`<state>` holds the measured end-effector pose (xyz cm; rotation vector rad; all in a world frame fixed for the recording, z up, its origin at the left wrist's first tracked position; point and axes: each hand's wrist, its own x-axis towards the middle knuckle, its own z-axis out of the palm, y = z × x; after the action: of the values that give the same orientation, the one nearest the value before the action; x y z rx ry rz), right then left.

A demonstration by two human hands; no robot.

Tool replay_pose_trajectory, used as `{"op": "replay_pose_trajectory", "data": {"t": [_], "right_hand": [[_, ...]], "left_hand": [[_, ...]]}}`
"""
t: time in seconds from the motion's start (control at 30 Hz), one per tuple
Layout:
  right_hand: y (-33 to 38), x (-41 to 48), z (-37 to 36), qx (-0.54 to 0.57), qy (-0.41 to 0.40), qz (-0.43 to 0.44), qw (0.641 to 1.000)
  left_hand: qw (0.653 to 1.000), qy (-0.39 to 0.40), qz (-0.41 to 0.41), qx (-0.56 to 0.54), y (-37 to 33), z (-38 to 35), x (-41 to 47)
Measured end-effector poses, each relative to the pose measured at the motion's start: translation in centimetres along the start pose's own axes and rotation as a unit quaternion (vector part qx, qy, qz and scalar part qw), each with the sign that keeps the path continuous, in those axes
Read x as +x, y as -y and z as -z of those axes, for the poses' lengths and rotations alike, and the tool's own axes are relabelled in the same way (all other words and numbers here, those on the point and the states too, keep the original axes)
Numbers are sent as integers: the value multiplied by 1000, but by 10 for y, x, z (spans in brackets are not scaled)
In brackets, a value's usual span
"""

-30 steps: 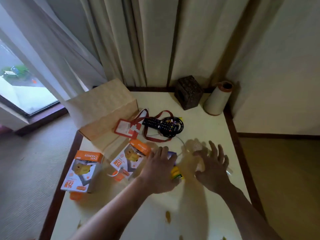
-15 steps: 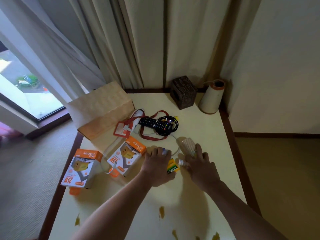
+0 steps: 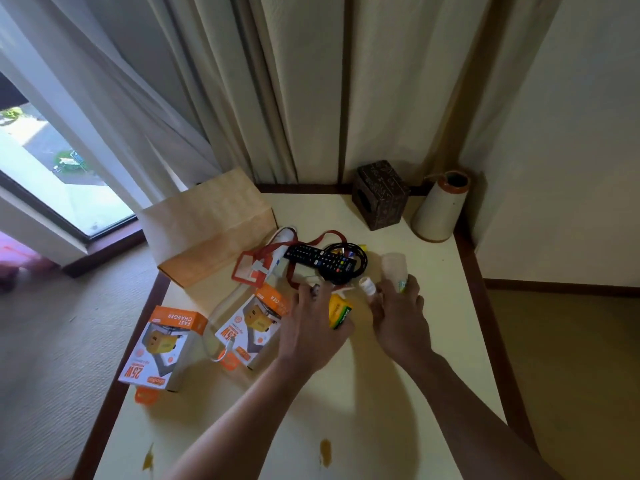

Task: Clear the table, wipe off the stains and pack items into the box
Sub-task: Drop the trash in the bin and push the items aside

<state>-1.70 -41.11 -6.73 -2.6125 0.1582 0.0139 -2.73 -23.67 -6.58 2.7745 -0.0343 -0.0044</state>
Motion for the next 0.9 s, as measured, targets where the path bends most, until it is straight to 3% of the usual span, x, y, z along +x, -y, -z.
{"op": "replay_pose_trajectory", "data": {"t": [0.13, 0.23, 0.4, 0.57, 0.73, 0.9], "right_hand": [[30, 50, 0, 21, -10, 4, 1000], [54, 87, -5, -14, 0, 38, 999], [69, 136, -20, -82, 115, 53, 989], [79, 151, -14, -178, 216, 64, 958], [83, 143, -20, -165, 148, 102, 970], [101, 100, -30, -59, -13, 166, 984]], "left_hand": [[1000, -30, 3, -9, 2, 27, 45], [1000, 3, 19, 21, 20, 35, 80], [990, 83, -10, 112, 42, 18, 107], [993, 70, -1, 98, 46, 5, 103], [995, 93, -1, 42, 43, 11, 101], [997, 51, -17, -62, 62, 59, 65]]}}
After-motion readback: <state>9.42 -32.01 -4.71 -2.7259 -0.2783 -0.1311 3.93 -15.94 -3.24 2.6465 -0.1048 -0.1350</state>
